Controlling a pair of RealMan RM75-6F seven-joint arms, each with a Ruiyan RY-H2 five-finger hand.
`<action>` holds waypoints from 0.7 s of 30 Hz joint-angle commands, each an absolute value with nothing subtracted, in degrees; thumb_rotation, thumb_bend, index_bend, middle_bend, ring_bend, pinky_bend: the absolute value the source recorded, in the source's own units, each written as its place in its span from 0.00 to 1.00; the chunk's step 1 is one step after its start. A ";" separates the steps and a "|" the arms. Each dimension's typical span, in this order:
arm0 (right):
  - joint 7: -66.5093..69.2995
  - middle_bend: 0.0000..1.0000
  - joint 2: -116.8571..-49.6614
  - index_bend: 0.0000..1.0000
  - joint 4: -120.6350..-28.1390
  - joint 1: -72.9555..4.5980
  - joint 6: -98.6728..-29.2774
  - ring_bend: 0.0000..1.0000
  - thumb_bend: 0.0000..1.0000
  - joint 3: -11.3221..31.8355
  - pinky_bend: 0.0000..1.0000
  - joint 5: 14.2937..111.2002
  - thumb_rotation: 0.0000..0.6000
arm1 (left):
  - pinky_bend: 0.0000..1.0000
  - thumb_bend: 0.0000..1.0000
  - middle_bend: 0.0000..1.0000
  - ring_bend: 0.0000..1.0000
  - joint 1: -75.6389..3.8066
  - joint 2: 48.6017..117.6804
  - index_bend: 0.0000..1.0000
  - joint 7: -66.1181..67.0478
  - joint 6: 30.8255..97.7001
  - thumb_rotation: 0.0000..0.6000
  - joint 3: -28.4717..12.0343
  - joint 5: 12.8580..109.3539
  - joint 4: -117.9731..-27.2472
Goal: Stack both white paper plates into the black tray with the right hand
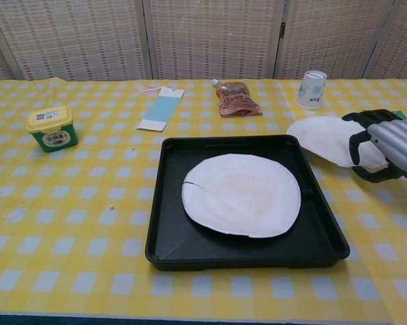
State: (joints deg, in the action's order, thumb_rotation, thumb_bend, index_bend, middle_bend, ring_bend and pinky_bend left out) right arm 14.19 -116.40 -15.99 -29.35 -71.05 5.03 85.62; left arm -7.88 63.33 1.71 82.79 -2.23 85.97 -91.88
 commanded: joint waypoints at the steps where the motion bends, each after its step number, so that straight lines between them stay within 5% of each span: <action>1: 14.73 0.16 -116.46 0.71 -15.61 -29.31 -71.31 0.09 0.45 5.27 0.00 85.42 1.00 | 0.00 0.46 0.00 0.00 -7.83 63.30 0.00 1.66 82.86 1.00 -2.22 86.00 -91.91; 8: 15.90 0.19 -115.36 0.75 -16.23 -28.53 -75.86 0.11 0.45 5.56 0.00 85.59 1.00 | 0.00 0.46 0.00 0.00 -7.70 63.27 0.00 1.63 83.11 1.00 -2.15 86.17 -91.92; 21: 14.45 0.21 -105.96 0.77 -30.29 -24.51 -99.40 0.13 0.45 5.80 0.00 89.29 1.00 | 0.00 0.46 0.00 0.00 -7.53 63.51 0.00 2.66 83.58 1.00 -1.89 86.80 -92.45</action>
